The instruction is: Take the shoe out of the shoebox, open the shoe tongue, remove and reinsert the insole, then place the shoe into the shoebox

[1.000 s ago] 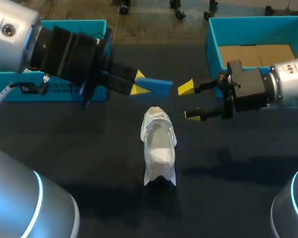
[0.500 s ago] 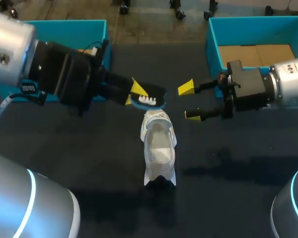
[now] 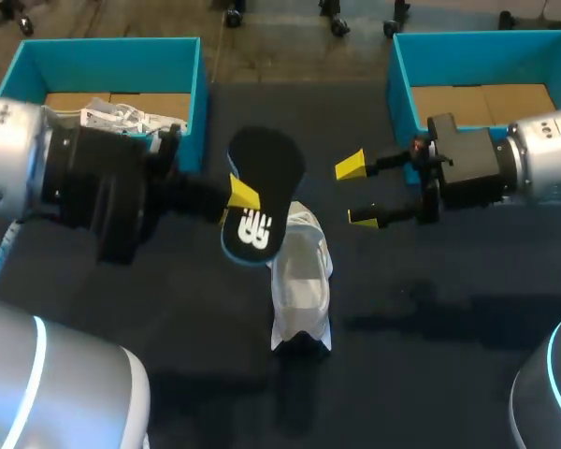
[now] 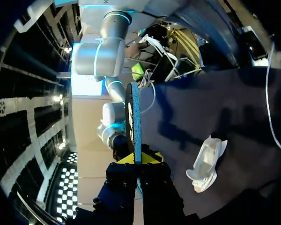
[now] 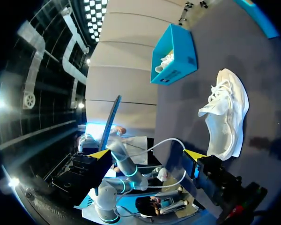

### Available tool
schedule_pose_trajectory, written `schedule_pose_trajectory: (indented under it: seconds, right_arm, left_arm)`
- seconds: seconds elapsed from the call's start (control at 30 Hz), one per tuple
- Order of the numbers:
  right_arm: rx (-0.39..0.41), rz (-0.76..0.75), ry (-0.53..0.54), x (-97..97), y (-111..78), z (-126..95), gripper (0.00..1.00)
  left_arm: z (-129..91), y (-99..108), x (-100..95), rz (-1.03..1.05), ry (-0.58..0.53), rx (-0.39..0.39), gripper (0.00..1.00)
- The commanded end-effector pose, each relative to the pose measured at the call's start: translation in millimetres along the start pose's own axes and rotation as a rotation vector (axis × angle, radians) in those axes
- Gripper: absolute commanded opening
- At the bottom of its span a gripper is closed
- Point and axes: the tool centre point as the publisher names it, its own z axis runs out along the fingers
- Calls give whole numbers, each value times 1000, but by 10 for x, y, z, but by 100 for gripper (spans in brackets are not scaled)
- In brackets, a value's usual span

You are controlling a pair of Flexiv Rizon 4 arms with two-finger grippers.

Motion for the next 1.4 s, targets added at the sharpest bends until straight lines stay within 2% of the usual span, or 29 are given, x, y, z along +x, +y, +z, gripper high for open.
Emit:
schedule_pose_trajectory:
  seconds: [0.03,0.3,0.57,0.67,0.8,0.93,1.2,1.4]
  right_arm:
    - [-2,0,-1,-3,-7,13,100]
    - [-2,0,-1,-3,-7,13,100]
    - [-2,0,-1,-3,-7,13,100]
    - [-2,0,-1,-3,-7,13,100]
    - [-2,0,-1,-3,-7,13,100]
    - [-2,0,-1,-3,-7,13,100]
    - [-2,0,-1,-3,-7,13,100]
    - [-2,0,-1,-3,-7,13,100]
  left_arm:
    - [9,-125,445,1,-344,-48,0]
    - [67,-101,608,4,-433,-90,0]
    - [109,-98,615,36,-448,-83,0]
    - [84,-68,552,81,-423,-68,0]
    - [-3,-31,450,-5,-296,47,0]
    - [-103,95,475,60,-217,130,0]
    - [-209,464,404,172,-125,133,0]
    - [-209,464,404,172,-125,133,0]
